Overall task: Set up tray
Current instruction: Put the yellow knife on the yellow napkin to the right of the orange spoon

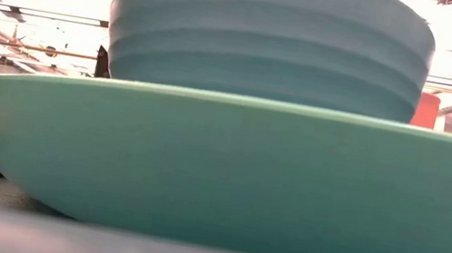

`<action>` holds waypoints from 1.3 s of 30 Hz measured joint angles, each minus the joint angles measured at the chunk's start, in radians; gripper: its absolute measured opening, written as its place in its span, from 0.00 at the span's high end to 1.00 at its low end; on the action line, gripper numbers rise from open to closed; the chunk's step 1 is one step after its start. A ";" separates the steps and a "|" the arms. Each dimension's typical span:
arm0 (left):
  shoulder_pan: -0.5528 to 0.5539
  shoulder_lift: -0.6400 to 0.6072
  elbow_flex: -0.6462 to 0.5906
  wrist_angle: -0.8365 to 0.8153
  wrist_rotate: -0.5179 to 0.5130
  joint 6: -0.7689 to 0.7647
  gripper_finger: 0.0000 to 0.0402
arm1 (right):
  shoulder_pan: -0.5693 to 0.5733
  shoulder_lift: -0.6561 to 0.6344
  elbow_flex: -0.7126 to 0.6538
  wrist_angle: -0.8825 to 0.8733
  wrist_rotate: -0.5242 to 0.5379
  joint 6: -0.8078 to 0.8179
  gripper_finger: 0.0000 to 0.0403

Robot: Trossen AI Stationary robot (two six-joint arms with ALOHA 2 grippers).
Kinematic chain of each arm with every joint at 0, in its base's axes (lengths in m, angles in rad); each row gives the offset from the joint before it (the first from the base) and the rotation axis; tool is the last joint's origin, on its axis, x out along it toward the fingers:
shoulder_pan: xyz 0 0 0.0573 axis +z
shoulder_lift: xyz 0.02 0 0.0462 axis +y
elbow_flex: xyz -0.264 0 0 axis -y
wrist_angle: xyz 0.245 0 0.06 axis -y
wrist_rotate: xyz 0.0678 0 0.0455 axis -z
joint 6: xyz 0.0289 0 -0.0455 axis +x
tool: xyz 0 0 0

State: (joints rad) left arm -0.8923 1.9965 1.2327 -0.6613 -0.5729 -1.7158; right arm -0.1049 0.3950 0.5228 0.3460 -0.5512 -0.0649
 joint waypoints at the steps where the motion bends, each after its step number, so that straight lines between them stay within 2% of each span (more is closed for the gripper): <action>1: -0.002 0.000 0.000 0.000 -0.003 -0.007 0.77 | 0.000 0.000 0.000 0.000 0.000 0.000 0.96; 9: -0.012 0.000 0.000 -0.053 -0.013 -0.084 0.77 | 0.000 0.000 0.000 0.000 0.000 0.000 0.96; 16: -0.036 0.000 0.000 -0.074 -0.063 -0.137 0.77 | 0.000 0.000 0.000 0.000 0.000 0.000 0.96; 24: -0.041 0.000 0.000 -0.124 -0.057 -0.210 0.77 | 0.000 0.000 0.000 0.000 0.000 0.000 0.96; 30: -0.046 0.000 0.000 -0.168 -0.057 -0.257 0.86 | 0.000 0.000 0.000 0.000 0.000 0.000 0.96; 39: -0.052 0.000 0.001 -0.185 -0.045 -0.283 0.85 | 0.000 0.000 0.000 0.000 0.000 0.000 0.96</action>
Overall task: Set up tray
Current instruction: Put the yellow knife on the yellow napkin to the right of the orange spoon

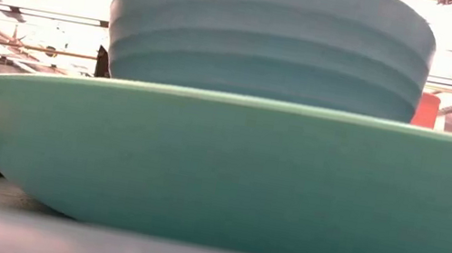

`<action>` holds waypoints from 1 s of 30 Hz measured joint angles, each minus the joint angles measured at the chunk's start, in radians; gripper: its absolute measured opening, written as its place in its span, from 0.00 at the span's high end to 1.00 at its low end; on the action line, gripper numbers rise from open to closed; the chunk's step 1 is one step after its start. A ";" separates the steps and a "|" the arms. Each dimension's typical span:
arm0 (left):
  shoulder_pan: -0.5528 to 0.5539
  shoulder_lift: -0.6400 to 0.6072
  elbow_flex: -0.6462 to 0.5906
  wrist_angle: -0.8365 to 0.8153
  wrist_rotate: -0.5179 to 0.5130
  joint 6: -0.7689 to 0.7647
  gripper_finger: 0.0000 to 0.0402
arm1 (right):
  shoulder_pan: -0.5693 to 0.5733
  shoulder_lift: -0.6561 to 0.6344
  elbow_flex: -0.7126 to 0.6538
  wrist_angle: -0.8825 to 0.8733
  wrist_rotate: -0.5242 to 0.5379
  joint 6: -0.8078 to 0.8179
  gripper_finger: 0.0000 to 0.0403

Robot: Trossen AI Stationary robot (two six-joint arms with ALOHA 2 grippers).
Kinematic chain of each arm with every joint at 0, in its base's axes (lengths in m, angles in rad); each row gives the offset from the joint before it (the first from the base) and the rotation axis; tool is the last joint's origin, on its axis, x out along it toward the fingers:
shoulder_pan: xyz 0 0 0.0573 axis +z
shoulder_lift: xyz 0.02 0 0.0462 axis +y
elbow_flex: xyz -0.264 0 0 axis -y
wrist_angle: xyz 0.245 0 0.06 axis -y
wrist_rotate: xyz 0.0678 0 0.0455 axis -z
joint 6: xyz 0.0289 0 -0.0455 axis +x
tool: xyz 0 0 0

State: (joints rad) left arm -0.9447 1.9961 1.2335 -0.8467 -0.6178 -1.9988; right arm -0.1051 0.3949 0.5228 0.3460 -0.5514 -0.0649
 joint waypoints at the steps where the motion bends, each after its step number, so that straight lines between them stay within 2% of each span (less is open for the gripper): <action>1: 0.001 -0.001 0.000 -0.001 0.009 -0.004 0.85 | 0.000 0.000 0.000 0.000 0.000 0.000 0.96; 9: -0.001 -0.003 0.006 -0.040 0.050 -0.070 0.87 | 0.000 0.000 0.000 0.000 0.000 0.000 0.96; 22: -0.023 -0.002 0.129 -0.279 0.051 -0.106 0.87 | 0.000 0.000 0.000 0.000 0.000 0.000 0.96; 30: 0.011 -0.002 0.135 -0.294 0.201 -0.114 0.87 | 0.000 0.000 0.000 0.000 0.000 0.000 0.96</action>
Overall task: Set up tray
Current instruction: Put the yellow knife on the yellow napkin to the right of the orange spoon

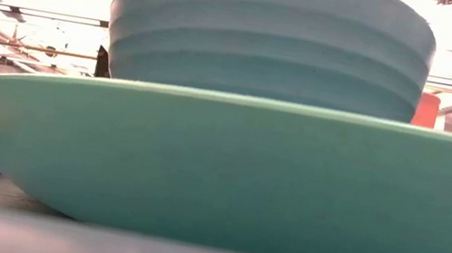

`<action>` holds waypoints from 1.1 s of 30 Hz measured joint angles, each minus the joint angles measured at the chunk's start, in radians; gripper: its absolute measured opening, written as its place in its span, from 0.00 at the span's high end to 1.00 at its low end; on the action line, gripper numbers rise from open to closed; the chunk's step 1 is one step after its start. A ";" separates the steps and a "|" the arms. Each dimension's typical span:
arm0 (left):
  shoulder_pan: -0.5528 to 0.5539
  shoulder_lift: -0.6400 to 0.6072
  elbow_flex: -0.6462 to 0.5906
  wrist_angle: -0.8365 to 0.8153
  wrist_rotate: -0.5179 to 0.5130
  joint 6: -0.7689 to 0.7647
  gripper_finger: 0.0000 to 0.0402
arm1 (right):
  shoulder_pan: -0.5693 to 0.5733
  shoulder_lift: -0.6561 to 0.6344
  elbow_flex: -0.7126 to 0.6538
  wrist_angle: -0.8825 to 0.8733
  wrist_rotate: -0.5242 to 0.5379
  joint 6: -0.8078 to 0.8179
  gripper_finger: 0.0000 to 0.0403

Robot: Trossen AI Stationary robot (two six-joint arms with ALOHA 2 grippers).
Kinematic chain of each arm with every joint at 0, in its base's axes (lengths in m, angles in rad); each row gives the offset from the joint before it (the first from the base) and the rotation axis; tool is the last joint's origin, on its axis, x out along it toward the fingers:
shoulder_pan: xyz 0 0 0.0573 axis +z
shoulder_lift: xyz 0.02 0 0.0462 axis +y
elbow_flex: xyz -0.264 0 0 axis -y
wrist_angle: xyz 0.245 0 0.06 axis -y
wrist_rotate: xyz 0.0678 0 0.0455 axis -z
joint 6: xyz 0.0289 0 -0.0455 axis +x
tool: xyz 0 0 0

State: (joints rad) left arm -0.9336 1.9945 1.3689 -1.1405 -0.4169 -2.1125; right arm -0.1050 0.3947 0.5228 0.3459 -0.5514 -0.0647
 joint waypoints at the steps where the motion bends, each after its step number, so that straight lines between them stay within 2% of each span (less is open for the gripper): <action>1: 0.003 0.000 0.000 0.003 0.008 0.005 0.87 | 0.000 0.000 0.000 0.000 0.000 0.000 0.96; 10: 0.019 0.000 0.000 0.040 0.045 0.076 0.87 | 0.000 0.000 0.000 0.000 0.000 0.000 0.96; 18: 0.025 0.000 0.000 0.101 0.011 0.154 0.77 | 0.000 0.000 0.000 0.000 0.000 0.000 0.96; 33: 0.023 0.001 0.000 0.150 -0.072 0.204 0.84 | 0.000 0.000 0.000 0.000 0.000 0.000 0.96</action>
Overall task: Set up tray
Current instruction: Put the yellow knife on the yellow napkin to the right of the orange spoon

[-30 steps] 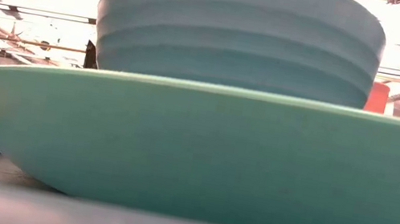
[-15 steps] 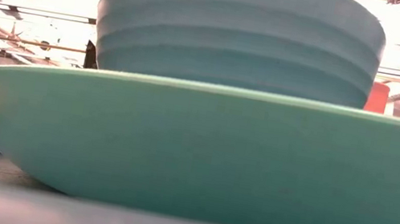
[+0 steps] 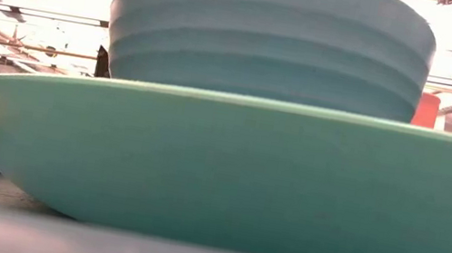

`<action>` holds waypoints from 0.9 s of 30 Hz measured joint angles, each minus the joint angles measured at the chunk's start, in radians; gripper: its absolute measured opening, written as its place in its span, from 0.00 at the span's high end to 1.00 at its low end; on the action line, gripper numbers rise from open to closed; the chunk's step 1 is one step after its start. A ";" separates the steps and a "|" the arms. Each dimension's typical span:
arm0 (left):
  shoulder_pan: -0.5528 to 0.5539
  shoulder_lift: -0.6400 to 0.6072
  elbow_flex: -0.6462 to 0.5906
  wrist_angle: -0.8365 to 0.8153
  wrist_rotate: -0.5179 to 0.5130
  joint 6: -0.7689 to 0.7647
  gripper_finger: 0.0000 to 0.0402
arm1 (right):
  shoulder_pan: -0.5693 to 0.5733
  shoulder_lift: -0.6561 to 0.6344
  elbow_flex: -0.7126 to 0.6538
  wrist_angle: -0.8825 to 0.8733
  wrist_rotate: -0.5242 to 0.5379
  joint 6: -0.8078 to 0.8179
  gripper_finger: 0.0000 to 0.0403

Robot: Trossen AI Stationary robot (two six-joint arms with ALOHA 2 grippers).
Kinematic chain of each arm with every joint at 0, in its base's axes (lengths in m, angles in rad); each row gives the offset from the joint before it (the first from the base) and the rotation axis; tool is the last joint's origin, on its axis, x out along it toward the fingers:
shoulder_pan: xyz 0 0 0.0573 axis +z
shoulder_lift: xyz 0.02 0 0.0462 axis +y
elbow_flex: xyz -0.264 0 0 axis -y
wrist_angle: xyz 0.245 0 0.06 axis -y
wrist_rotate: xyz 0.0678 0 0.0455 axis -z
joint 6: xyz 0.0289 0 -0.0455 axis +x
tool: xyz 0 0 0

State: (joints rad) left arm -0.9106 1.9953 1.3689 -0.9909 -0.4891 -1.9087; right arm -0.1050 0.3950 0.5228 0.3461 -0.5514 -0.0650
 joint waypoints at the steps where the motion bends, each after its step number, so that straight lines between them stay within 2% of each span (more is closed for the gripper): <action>1: -0.004 0.000 0.000 0.002 -0.011 0.000 0.84 | 0.000 0.000 0.000 0.000 0.000 0.000 0.96; 7: -0.036 0.000 0.000 0.000 -0.077 -0.010 0.83 | 0.000 0.000 0.000 0.000 0.000 0.000 0.96; 19: -0.015 0.000 0.000 -0.030 0.054 -0.005 0.83 | 0.000 0.000 0.000 0.000 0.000 0.000 0.96; 27: -0.013 0.000 -0.016 -0.018 0.077 -0.003 0.83 | 0.000 0.000 0.000 0.000 0.000 0.000 0.96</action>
State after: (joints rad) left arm -0.9234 1.9953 1.3528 -1.0091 -0.4122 -1.9120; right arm -0.1051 0.3950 0.5228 0.3458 -0.5514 -0.0650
